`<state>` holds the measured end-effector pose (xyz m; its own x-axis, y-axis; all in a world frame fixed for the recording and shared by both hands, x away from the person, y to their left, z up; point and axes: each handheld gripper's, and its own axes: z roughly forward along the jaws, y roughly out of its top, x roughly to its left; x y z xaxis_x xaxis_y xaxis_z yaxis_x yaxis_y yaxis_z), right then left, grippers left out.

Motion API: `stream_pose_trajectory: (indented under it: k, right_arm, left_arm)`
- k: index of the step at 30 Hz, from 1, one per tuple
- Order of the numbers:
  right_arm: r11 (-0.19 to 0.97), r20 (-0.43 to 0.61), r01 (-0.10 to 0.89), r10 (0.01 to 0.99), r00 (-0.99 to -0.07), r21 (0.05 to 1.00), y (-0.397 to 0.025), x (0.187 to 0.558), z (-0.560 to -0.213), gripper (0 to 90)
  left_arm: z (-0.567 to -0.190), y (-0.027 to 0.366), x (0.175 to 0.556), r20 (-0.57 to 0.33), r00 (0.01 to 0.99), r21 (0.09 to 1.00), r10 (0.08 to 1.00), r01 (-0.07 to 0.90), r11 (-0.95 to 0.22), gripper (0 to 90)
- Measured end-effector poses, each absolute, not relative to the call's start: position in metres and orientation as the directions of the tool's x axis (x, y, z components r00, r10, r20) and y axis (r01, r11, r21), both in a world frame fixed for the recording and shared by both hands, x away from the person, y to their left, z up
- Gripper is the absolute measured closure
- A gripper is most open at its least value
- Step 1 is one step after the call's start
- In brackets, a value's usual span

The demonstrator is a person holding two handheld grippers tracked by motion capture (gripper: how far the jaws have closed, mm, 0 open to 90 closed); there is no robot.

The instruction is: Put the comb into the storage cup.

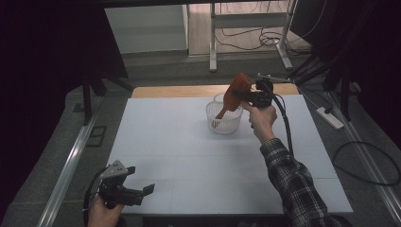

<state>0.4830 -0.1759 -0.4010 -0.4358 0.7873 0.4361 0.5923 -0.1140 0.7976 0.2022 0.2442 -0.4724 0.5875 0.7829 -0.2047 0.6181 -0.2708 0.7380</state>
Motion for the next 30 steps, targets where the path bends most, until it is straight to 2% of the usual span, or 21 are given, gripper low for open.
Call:
stream_pose_trajectory:
  k: [26,30]
  right_arm:
    - [-0.115,0.423,0.599,0.811,-0.404,0.792,-0.183,0.475,-0.417,51.4]
    - [-0.148,0.454,0.602,0.799,-0.395,0.784,-0.185,0.475,-0.423,51.3]
  left_arm:
    - [-0.473,0.244,0.203,-0.215,0.581,0.731,0.785,0.629,-0.265,0.3]
    - [-0.473,0.244,0.203,-0.214,0.58,0.731,0.786,0.629,-0.265,0.4]
